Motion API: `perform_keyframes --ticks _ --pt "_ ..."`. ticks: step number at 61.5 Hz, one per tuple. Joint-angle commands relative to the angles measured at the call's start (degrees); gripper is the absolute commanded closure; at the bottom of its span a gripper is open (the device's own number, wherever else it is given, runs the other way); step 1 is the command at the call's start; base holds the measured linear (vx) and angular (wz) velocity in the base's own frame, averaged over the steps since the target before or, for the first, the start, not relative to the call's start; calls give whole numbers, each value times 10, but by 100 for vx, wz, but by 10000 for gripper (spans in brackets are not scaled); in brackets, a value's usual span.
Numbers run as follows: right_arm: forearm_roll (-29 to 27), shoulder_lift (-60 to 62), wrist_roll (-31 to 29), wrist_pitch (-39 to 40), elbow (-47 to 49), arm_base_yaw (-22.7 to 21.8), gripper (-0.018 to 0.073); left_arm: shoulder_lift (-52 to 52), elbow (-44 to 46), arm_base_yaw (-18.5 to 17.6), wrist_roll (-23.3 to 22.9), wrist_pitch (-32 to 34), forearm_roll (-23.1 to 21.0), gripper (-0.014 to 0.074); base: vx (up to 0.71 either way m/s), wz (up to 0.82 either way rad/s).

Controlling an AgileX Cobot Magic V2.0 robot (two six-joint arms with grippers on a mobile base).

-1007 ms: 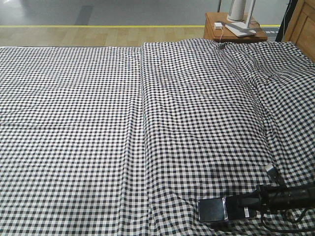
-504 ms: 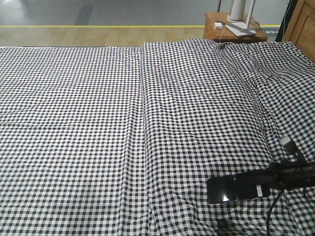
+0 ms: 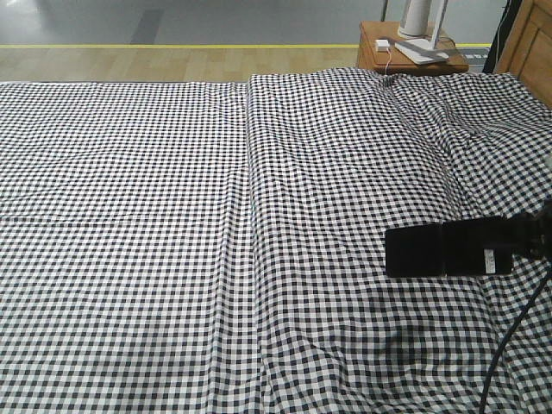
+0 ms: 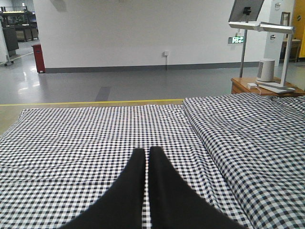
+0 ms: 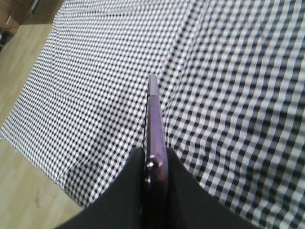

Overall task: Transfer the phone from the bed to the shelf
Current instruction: 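Lift the phone with the right gripper up off the bed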

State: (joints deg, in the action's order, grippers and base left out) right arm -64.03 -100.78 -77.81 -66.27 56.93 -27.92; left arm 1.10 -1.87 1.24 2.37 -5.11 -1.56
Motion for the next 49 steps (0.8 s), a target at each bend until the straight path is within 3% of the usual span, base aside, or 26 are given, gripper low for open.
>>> perform_keyframes --ticks 1,24,49 --pt "-39 68 0 -75 9 9 562 3 14 2 -5 42 -6 595 0 0" --pt "-46 143 14 -75 9 165 562 3 14 2 -5 42 -6 595 0 0" --pt "-117 203 66 -75 9 311 562 3 14 2 -5 42 -6 595 0 0"
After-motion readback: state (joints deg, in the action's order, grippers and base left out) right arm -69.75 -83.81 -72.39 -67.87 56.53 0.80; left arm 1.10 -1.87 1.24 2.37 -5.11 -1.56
